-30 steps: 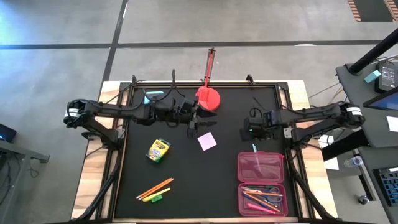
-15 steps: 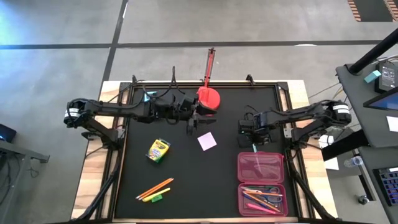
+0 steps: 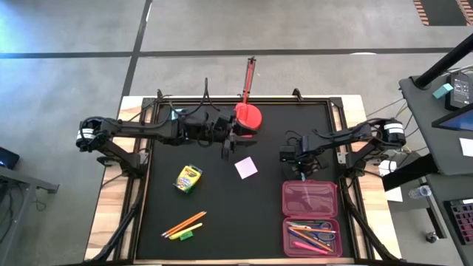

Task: Pack school essentials
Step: Put the light blue pen into the pink supply box

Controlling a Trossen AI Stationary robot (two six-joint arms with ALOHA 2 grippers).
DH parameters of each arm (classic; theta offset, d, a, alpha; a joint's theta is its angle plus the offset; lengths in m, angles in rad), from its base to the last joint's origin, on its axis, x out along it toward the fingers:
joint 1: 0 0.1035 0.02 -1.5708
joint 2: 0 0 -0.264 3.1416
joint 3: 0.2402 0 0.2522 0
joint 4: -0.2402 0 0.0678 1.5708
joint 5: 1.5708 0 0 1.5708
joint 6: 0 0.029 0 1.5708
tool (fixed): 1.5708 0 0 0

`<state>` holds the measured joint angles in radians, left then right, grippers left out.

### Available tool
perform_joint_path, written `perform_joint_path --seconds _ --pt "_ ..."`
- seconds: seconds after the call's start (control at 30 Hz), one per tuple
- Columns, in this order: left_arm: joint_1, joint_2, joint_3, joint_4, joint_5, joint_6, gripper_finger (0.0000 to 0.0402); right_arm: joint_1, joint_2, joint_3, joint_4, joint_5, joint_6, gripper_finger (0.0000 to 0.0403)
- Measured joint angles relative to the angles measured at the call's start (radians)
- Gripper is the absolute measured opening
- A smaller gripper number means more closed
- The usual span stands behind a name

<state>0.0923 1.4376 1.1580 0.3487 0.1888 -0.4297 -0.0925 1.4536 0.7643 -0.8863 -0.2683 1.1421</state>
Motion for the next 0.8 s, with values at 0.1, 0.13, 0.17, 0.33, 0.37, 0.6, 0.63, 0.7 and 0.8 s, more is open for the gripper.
perform_joint_path --seconds 0.1,0.13,0.17,0.33,0.37,0.6,0.63,0.7,0.8 --pt "0.002 0.000 0.000 0.000 0.000 0.000 0.0193 0.000 0.019 0.000 0.009 0.005 -0.037 0.0111" --pt "0.002 0.000 0.000 0.000 0.000 0.000 0.0193 0.000 0.025 0.002 0.010 0.003 -0.052 0.0099" --pt "0.003 0.000 0.000 0.000 0.000 0.000 0.0193 0.000 0.034 0.003 0.012 0.002 -0.064 0.0086" --pt "0.009 0.000 0.000 0.000 0.000 0.008 0.0193 -0.001 0.072 0.004 0.027 0.000 -0.124 0.0038" --pt "0.009 0.000 0.000 0.000 -0.001 0.019 0.0193 -0.001 0.077 0.004 0.030 0.003 -0.131 0.0034" --pt "0.015 0.000 0.000 0.000 -0.001 0.024 0.0193 -0.007 0.043 0.002 0.038 0.026 -0.148 0.0032" --pt "0.015 0.000 0.000 0.000 -0.001 0.024 0.0193 -0.010 0.033 0.001 0.040 0.034 -0.148 0.0032" --pt "0.017 0.000 0.000 0.000 -0.001 0.024 0.0193 -0.016 0.014 0.000 0.049 0.068 -0.149 0.0032" --pt "0.020 0.000 0.000 0.000 -0.003 0.024 0.0193 -0.025 -0.020 0.000 0.077 0.195 -0.148 0.0032"
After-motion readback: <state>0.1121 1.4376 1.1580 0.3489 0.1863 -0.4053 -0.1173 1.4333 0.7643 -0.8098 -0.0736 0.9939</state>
